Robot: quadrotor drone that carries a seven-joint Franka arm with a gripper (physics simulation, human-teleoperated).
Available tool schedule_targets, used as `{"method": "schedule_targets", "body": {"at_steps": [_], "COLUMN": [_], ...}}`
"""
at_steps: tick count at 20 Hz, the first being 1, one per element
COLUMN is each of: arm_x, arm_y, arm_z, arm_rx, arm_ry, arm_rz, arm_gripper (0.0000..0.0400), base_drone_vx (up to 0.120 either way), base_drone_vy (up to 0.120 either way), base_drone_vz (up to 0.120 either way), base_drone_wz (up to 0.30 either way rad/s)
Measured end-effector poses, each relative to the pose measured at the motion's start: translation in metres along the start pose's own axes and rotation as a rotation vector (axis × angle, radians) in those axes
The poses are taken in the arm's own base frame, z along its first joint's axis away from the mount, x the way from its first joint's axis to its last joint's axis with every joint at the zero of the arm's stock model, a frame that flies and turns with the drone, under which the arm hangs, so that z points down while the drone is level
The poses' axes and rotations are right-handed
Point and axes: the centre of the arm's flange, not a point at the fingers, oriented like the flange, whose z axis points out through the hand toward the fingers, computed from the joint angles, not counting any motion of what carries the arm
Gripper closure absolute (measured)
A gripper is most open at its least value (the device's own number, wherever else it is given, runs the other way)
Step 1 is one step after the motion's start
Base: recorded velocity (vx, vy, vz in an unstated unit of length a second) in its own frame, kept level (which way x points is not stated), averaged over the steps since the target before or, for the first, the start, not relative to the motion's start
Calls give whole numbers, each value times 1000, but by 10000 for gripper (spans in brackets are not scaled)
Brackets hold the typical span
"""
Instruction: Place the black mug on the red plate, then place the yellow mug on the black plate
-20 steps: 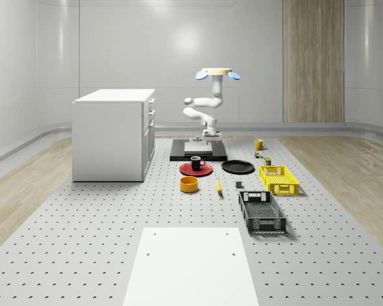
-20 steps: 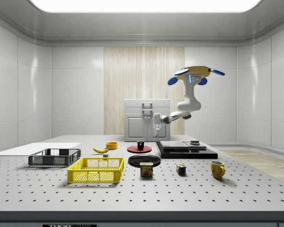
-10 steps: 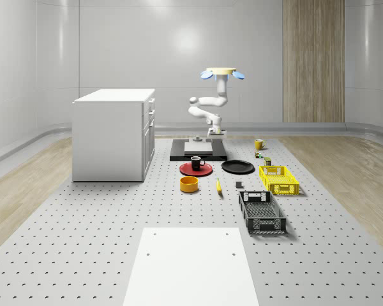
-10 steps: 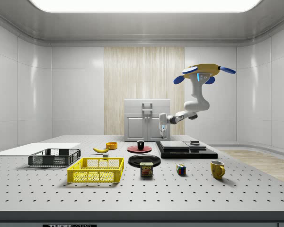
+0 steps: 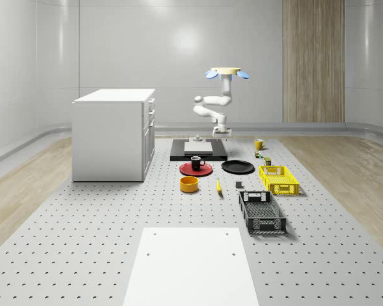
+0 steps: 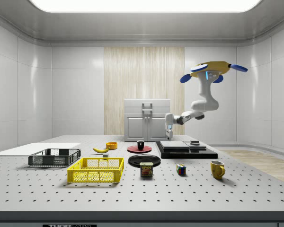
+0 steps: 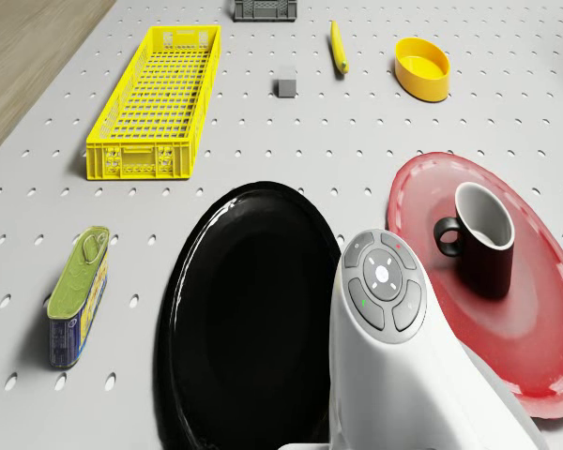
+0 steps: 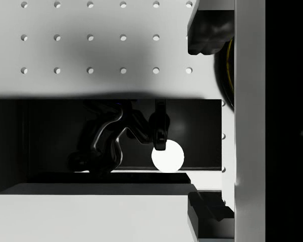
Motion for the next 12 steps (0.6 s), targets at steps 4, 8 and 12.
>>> {"method": "schedule_targets", "body": {"at_steps": [4,8,12], "arm_x": [0,0,0], "arm_y": [0,0,0], "arm_z": [0,0,0], "arm_rx": [0,0,0], "arm_ry": [0,0,0], "arm_rz": [0,0,0], "arm_gripper": [0,0,0], "base_drone_vx": [-120,-120,-120], "base_drone_vy": [120,120,120], "base_drone_vz": [0,0,0], "base_drone_wz": [0,0,0]}}
